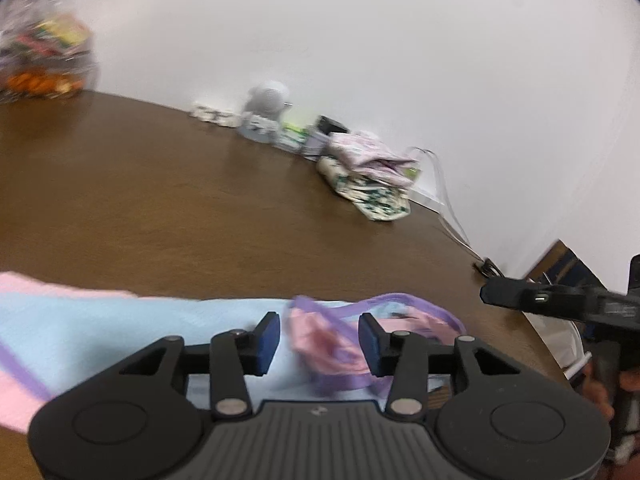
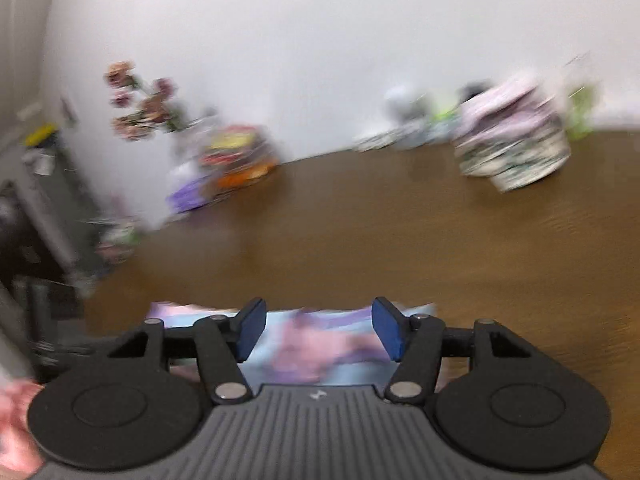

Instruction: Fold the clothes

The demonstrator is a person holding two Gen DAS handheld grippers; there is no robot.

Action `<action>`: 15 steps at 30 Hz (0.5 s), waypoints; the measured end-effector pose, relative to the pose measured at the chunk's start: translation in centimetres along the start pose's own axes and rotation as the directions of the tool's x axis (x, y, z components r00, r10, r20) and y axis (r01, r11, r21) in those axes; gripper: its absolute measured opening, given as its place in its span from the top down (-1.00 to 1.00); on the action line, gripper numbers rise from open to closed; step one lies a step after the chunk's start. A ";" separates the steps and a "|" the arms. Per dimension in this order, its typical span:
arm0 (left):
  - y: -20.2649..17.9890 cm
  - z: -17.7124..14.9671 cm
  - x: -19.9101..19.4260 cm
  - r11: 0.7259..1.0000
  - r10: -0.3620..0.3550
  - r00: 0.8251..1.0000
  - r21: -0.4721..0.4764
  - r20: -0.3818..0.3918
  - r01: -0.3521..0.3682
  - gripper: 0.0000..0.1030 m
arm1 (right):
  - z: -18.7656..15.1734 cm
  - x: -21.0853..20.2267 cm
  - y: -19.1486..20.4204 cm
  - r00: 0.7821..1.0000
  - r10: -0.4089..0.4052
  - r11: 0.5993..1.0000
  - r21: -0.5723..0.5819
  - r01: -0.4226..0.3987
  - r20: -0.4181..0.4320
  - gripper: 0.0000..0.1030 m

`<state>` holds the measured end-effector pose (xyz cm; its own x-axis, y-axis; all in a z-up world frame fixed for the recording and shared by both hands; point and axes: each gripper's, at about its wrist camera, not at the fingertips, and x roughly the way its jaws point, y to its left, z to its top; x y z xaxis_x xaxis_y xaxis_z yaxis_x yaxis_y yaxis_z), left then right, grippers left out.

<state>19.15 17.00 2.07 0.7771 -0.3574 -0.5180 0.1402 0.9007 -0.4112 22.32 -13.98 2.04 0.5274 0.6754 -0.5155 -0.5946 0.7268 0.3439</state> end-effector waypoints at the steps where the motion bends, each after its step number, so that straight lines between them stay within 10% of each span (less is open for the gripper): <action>1: -0.7 0.1 0.4 1.000 -0.011 1.000 0.016 -0.005 0.011 0.19 | -0.2 -0.2 -0.9 0.999 -0.052 0.999 -0.002 0.052 0.002 -0.13; 8: -4.0 -0.5 3.3 0.993 0.035 0.997 0.119 -0.066 -0.027 0.24 | -2.0 3.2 -3.6 0.993 -0.005 0.999 0.050 0.011 -0.117 0.81; 15: -2.7 -1.6 4.2 0.992 0.093 0.989 0.092 -0.112 -0.083 0.29 | -1.9 4.7 -0.3 0.987 0.109 0.991 -0.064 -0.117 -0.116 0.88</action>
<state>21.05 12.70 -0.21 0.7133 -0.2976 -0.6346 0.1312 0.9461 -0.2961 23.85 -11.30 -1.98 0.3856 0.7316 -0.5622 -0.6897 0.6333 0.3510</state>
